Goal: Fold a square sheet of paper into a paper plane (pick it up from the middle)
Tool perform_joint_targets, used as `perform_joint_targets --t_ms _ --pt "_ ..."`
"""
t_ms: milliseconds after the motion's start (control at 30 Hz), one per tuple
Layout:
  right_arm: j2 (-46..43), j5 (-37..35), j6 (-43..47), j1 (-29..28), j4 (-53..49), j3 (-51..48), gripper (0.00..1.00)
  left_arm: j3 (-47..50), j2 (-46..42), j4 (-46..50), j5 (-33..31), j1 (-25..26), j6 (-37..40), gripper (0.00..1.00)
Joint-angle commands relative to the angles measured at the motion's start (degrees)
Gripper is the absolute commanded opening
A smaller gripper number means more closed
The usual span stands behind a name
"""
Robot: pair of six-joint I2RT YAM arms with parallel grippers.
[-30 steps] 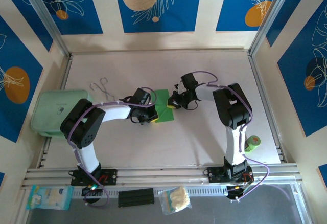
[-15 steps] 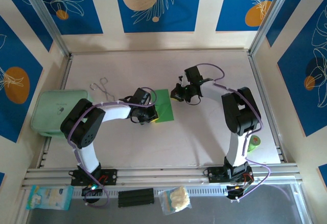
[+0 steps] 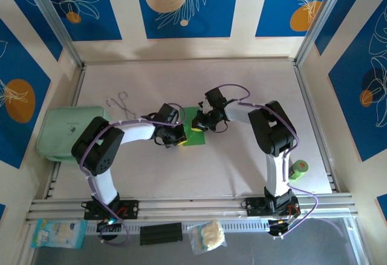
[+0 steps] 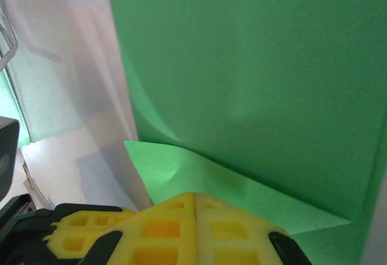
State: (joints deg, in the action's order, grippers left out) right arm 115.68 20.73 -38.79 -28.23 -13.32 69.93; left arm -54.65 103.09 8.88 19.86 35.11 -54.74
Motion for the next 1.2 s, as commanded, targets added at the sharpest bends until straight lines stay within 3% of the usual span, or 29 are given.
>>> perform_joint_targets --t_ms 0,233,667,1167 --pt "1.54 0.01 1.25 0.42 -1.33 -0.28 0.00 -0.80 -1.47 3.54 -0.39 0.22 2.00 0.00" --pt "3.28 -0.51 1.51 0.45 -1.62 -1.13 0.00 -1.51 -2.84 -2.27 1.28 0.27 3.83 0.01" --pt "4.06 -0.83 1.47 0.58 -2.32 -1.06 0.00 -4.60 4.05 -7.69 5.83 0.58 4.80 0.01" --pt "5.06 -1.12 0.80 1.16 -3.60 -1.12 0.00 -1.17 5.78 -3.72 4.09 0.91 6.85 0.00"
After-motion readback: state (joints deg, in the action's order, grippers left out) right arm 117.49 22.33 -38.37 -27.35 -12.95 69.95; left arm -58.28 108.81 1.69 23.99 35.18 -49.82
